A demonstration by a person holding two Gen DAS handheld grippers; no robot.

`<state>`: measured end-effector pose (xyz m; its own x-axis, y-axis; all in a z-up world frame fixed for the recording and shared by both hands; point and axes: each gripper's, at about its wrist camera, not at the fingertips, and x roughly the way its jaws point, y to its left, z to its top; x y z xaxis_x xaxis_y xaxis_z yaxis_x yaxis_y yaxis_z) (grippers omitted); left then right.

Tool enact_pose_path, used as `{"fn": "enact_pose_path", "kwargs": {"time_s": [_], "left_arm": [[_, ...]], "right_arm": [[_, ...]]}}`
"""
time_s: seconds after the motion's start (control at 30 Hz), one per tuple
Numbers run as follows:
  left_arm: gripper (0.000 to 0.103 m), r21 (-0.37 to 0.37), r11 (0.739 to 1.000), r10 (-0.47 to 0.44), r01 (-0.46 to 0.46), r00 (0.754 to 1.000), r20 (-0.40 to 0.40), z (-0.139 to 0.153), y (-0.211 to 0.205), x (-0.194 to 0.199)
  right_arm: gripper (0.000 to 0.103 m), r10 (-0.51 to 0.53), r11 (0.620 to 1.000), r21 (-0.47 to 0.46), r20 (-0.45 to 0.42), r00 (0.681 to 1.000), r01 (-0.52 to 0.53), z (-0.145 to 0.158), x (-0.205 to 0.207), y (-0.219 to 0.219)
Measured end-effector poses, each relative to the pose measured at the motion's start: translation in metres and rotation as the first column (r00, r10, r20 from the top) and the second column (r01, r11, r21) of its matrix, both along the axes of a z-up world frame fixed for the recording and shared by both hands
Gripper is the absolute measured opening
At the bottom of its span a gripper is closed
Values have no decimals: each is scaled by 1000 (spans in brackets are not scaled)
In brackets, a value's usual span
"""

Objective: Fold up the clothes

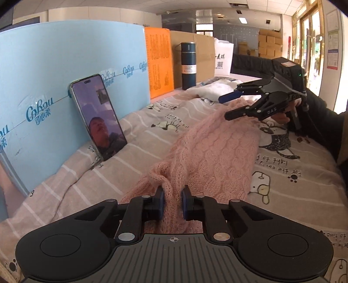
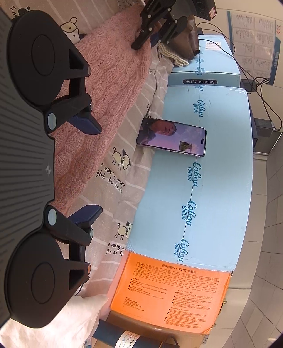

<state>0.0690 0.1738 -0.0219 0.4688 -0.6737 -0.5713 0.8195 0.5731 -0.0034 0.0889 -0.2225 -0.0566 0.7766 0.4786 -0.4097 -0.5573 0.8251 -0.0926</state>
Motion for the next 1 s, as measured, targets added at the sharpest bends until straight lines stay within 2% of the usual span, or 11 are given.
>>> {"fn": "enact_pose_path", "kwargs": {"time_s": [0.13, 0.2, 0.33, 0.43, 0.47, 0.6, 0.7, 0.8, 0.83, 0.93, 1.0], "left_arm": [[16, -78, 997, 8, -19, 991, -135, -1, 17, 24], [21, -42, 998, 44, -53, 981, -191, -14, 15, 39], [31, 15, 995, 102, -100, 984, -144, -24, 4, 40], [71, 64, 974, 219, -219, 976, 0, -21, 2, 21], [81, 77, 962, 258, -261, 965, 50, -21, 1, 15], [85, -5, 901, 431, -435, 891, 145, -15, 9, -15], [93, -97, 840, 542, -534, 830, 130, -13, 15, -36], [94, -178, 773, 629, -609, 771, 93, -14, 20, -55], [94, -204, 747, 656, -632, 750, 79, -15, 22, -61], [95, -224, 697, 703, -681, 711, 28, -22, 28, -69], [95, -227, 681, 716, -696, 698, 10, -26, 31, -70]], "right_arm": [[71, 0, 1000, 11, 31, 1000, 0, 4, -5, -3], [73, -1, 1000, 10, 42, 999, 1, 6, -7, -4], [73, -70, 998, 1, 75, 995, 70, 9, -17, -12], [73, -156, 988, 24, 116, 981, 154, 14, -37, -30], [74, -183, 983, 45, 118, 976, 179, 15, -45, -38], [75, -343, 936, 93, 40, 938, 338, 6, -66, -76], [75, -510, 854, 82, -61, 858, 514, -3, -59, -93], [73, -555, 812, 90, -183, 811, 576, -15, -47, -99], [66, -562, 801, 91, -224, 796, 591, -19, -43, -100], [20, -592, 779, 66, -252, 766, 623, -24, -40, -95], [15, -623, 762, 49, -213, 752, 645, -17, -44, -89]]}}
